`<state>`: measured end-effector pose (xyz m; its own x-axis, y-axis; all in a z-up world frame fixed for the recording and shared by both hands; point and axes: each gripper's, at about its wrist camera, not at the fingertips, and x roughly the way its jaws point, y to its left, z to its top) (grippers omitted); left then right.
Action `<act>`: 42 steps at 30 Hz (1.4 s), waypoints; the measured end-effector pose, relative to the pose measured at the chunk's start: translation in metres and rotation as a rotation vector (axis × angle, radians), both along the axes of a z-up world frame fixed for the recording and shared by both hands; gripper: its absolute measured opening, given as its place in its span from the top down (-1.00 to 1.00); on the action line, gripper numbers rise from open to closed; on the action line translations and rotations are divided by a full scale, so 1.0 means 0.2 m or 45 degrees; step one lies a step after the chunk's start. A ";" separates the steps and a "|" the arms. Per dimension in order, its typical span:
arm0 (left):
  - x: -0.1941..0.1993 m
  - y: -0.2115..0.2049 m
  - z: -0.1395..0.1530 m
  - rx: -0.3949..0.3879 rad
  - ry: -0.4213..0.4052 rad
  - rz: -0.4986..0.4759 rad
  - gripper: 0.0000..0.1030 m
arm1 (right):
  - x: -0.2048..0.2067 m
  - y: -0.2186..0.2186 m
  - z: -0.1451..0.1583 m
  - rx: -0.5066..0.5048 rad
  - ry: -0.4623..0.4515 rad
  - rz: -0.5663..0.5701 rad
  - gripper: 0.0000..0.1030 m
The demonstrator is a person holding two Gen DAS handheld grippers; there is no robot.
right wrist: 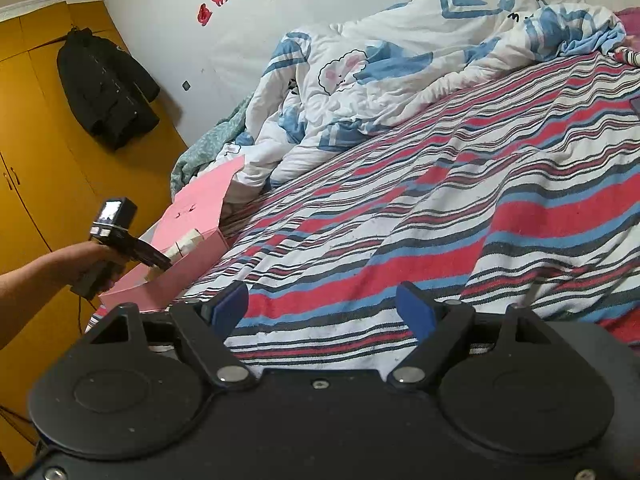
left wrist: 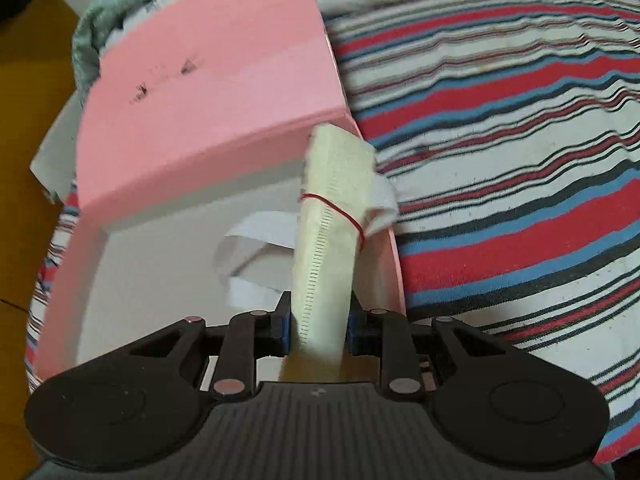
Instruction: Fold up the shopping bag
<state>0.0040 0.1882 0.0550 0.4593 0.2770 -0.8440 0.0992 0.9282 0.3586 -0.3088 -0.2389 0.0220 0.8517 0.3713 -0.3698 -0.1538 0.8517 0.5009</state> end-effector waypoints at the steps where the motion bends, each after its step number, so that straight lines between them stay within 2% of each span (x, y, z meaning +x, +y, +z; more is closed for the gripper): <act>1: 0.00 0.00 0.00 -0.008 -0.001 0.010 0.54 | 0.00 0.00 0.00 0.000 0.003 0.000 -0.61; 11: 0.01 0.08 -0.01 -0.066 0.022 0.107 0.46 | 0.01 -0.01 -0.02 0.023 0.027 -0.005 -0.61; 14: -0.02 0.09 0.03 -0.089 0.001 0.090 0.42 | 0.01 -0.01 -0.02 0.019 0.021 -0.002 -0.61; 15: -0.03 0.09 0.05 -0.090 -0.010 0.076 0.37 | 0.01 -0.01 -0.02 0.020 0.021 0.000 -0.61; 16: -0.05 0.08 0.06 -0.081 -0.027 0.055 0.15 | 0.01 -0.01 -0.02 0.021 0.022 0.002 -0.61; 18: -0.09 0.05 0.11 -0.035 -0.080 -0.007 -0.24 | 0.02 -0.01 -0.02 0.022 0.027 0.012 -0.61; 22: -0.17 -0.01 0.22 0.024 -0.202 -0.100 -0.28 | 0.04 0.00 -0.01 0.012 0.014 0.020 -0.61; 25: -0.30 -0.11 0.32 -0.042 -0.368 -0.152 -0.28 | 0.09 0.01 0.04 -0.056 -0.050 0.019 -0.62; 26: -0.35 -0.16 0.35 -0.071 -0.421 -0.168 -0.28 | 0.12 0.02 0.06 -0.098 -0.087 0.024 -0.71; 27: -0.40 -0.20 0.37 -0.119 -0.467 -0.183 -0.28 | 0.16 0.04 0.08 -0.144 -0.123 0.024 -0.76; 29: -0.49 -0.31 0.38 -0.282 -0.535 -0.211 -0.29 | 0.23 0.07 0.12 -0.240 -0.187 0.009 -0.81; 30: -0.53 -0.37 0.38 -0.345 -0.570 -0.224 -0.33 | 0.28 0.08 0.14 -0.282 -0.209 0.000 -0.81; 33: -0.64 -0.57 0.32 -0.433 -0.661 -0.257 -0.52 | 0.42 0.11 0.16 -0.368 -0.202 -0.045 -0.88; 35: -0.64 -0.67 0.23 -0.433 -0.655 -0.257 -0.63 | 0.49 0.12 0.14 -0.369 -0.134 -0.104 -0.91; 38: -0.64 -0.81 0.10 -0.432 -0.645 -0.256 -0.65 | 0.58 0.12 0.08 -0.367 -0.033 -0.183 -0.91; 42: -0.64 -0.99 -0.08 -0.432 -0.632 -0.256 -0.65 | 0.71 0.14 -0.01 -0.496 0.080 -0.284 -0.98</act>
